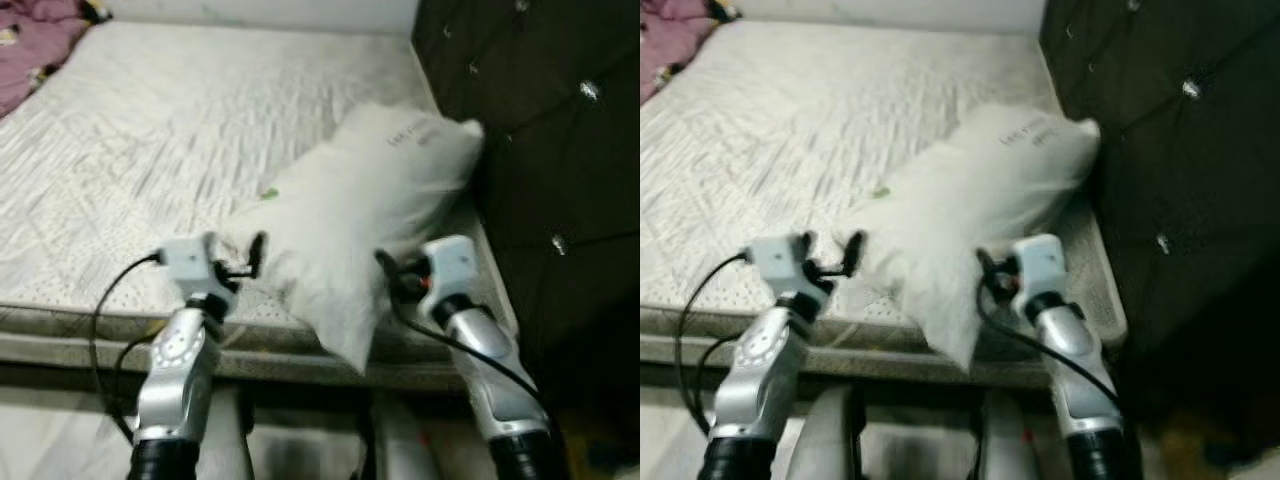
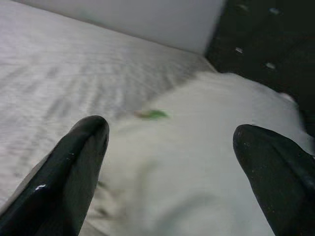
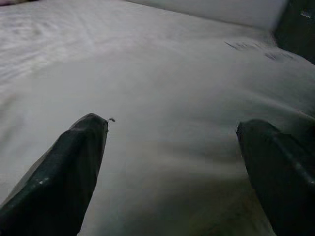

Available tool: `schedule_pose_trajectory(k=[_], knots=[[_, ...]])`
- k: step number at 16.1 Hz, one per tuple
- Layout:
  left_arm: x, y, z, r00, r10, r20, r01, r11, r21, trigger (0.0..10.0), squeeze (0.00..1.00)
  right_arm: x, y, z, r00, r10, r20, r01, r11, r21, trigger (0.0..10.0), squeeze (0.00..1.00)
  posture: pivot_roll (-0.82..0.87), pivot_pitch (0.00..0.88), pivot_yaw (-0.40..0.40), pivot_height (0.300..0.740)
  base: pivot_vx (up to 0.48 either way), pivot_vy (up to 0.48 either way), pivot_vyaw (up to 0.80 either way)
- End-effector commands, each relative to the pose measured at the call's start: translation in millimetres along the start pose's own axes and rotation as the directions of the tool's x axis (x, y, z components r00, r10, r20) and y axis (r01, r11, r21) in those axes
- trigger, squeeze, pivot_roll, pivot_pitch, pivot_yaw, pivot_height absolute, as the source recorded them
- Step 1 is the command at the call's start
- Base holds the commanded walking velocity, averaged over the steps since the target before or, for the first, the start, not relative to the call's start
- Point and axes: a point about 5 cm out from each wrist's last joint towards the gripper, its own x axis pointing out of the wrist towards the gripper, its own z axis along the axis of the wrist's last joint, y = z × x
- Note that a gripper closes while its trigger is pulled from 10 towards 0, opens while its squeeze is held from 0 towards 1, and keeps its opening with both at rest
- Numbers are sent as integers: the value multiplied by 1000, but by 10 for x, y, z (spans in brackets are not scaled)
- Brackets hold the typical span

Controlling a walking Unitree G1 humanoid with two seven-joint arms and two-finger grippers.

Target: Clean up the room

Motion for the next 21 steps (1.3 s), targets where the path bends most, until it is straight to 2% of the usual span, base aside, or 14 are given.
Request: schedule_pose_trajectory(k=[1,14,21], knots=[[-49,155,21,999,54,2,-54,998,16,10000,0,63,134,86,999,42,31,-43,999,7,10000,0,21,60,-28,567,480,0,0],[-49,155,21,999,54,2,-54,998,16,10000,0,63,134,86,999,42,31,-43,999,7,10000,0,21,60,-28,567,480,0,0],[-35,143,-4,998,69,-10,-69,998,4,10000,0,72,153,57,998,66,19,-66,998,4,10000,0,23,42,-25,567,0,0,0]])
